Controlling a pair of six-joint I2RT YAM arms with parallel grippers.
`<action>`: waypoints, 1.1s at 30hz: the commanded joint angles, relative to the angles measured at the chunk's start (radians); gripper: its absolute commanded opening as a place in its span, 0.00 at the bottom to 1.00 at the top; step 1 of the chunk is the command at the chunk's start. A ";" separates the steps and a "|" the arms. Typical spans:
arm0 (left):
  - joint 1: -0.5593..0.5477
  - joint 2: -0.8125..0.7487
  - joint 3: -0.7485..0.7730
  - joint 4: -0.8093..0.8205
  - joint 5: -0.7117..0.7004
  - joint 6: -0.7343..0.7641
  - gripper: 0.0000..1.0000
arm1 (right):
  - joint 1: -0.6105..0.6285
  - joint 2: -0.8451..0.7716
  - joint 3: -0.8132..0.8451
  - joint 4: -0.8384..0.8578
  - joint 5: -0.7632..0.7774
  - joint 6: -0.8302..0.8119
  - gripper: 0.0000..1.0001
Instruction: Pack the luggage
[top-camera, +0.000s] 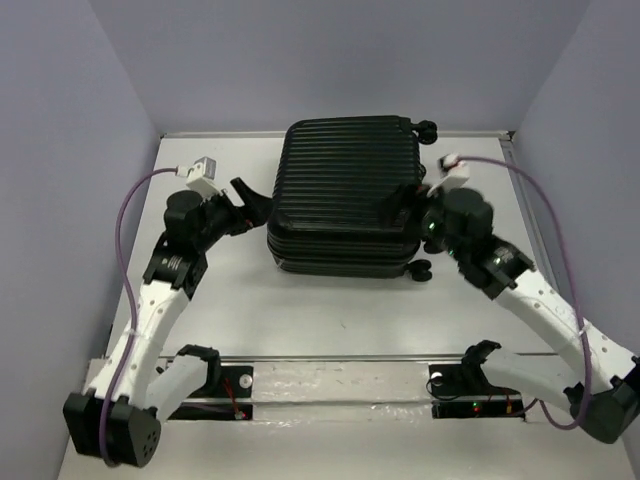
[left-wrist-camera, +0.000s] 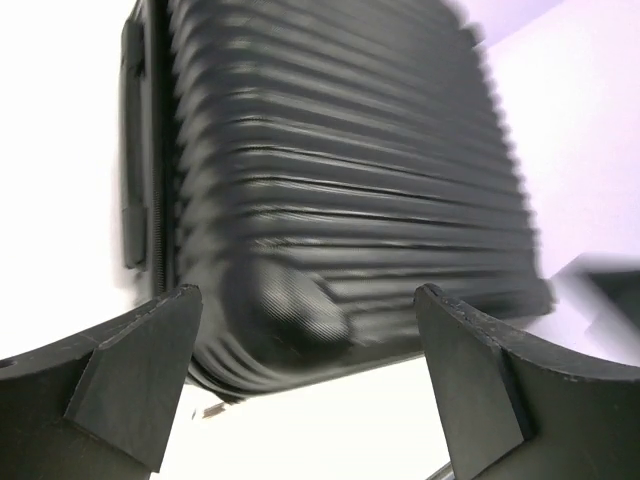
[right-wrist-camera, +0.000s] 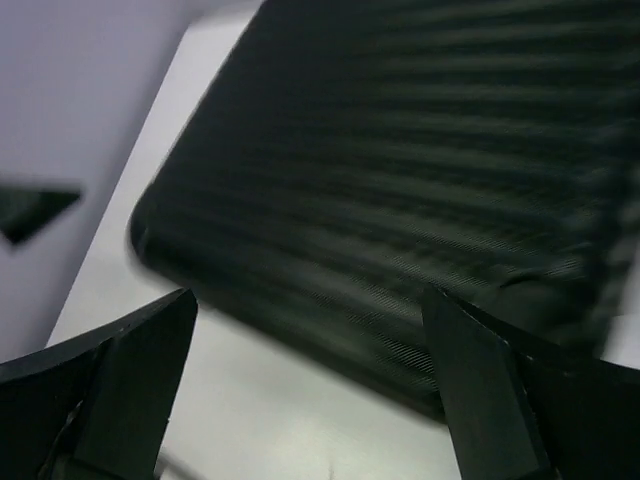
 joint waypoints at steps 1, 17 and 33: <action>0.005 0.178 0.047 0.049 0.040 0.030 0.99 | -0.387 0.122 0.133 -0.068 -0.072 -0.050 1.00; -0.301 0.159 -0.195 0.322 0.023 -0.140 0.99 | -0.444 0.745 0.515 -0.008 -0.760 -0.101 0.97; -0.416 0.013 0.136 -0.007 -0.289 0.022 0.99 | -0.429 1.066 1.111 -0.085 -0.884 0.028 1.00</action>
